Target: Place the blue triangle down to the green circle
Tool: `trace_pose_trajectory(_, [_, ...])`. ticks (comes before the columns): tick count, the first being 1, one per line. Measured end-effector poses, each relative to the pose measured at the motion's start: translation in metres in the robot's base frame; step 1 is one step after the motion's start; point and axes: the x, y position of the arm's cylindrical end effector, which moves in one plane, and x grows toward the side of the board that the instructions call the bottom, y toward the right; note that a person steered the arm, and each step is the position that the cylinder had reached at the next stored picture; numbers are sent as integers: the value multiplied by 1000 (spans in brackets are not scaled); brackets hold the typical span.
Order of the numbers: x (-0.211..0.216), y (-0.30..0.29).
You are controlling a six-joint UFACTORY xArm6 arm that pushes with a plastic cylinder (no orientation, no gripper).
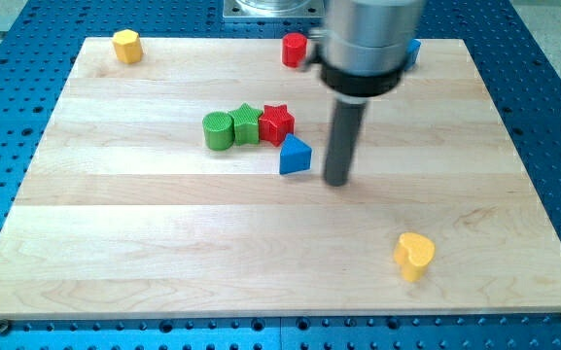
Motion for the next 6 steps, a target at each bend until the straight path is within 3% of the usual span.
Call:
trace_pose_trajectory(1, [0,30])
trace_pose_trajectory(2, [-25,18])
trace_pose_trajectory(3, [-22,-62])
trace_pose_trajectory(4, [-22,-96])
trace_pose_trajectory(5, [-23,-78])
trace_pose_trajectory(6, [-24,-100])
